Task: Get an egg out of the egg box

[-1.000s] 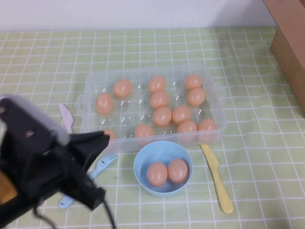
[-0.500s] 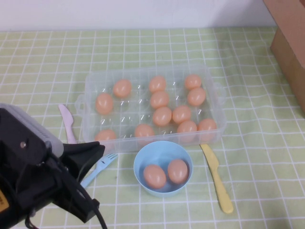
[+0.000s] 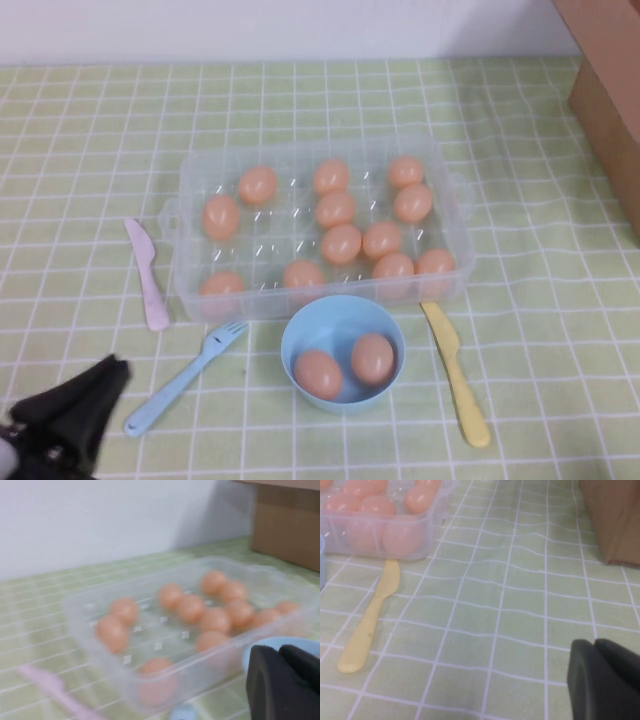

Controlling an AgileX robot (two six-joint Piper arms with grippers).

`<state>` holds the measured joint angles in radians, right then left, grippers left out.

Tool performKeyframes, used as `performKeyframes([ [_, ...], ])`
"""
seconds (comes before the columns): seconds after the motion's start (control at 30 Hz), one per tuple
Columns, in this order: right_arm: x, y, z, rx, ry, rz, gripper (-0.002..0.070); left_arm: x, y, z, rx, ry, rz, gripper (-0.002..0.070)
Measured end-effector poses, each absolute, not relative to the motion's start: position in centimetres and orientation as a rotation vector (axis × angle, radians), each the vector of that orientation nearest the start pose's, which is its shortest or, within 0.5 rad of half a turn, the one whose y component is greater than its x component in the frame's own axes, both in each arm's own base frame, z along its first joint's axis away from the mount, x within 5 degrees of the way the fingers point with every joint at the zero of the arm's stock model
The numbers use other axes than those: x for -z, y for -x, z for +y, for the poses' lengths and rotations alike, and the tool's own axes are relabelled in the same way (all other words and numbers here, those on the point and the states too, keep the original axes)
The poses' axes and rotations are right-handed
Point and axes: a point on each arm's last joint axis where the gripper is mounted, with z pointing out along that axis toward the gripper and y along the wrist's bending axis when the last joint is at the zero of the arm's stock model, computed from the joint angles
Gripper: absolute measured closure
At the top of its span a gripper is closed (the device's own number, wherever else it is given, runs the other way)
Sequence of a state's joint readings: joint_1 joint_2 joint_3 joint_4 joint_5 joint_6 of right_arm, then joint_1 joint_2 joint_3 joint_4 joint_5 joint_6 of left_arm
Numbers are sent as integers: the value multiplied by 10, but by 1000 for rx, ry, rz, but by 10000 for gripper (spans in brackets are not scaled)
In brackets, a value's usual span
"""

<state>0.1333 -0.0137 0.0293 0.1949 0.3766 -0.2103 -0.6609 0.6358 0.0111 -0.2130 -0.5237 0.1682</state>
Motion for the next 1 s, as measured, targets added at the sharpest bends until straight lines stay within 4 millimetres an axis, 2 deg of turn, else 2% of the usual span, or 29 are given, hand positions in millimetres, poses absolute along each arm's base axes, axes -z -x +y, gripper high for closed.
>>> performKeyframes([
  [0.27,-171,-51,13,-139,200,1860,696,-202,-90,-32,273,-254,1610,676],
  [0.53,-171,-51,13,-139,200,1860,696,-193,-73,-10,69,-160,1692,677],
  [0.73,-171,-51,13,-139,200,1860,696,-180,-56,-4,8,-99,1788,677],
  [1.0,-171,-51,13,-139,200,1859,696,-172,-53,-4,-6,-92,1863,678],
])
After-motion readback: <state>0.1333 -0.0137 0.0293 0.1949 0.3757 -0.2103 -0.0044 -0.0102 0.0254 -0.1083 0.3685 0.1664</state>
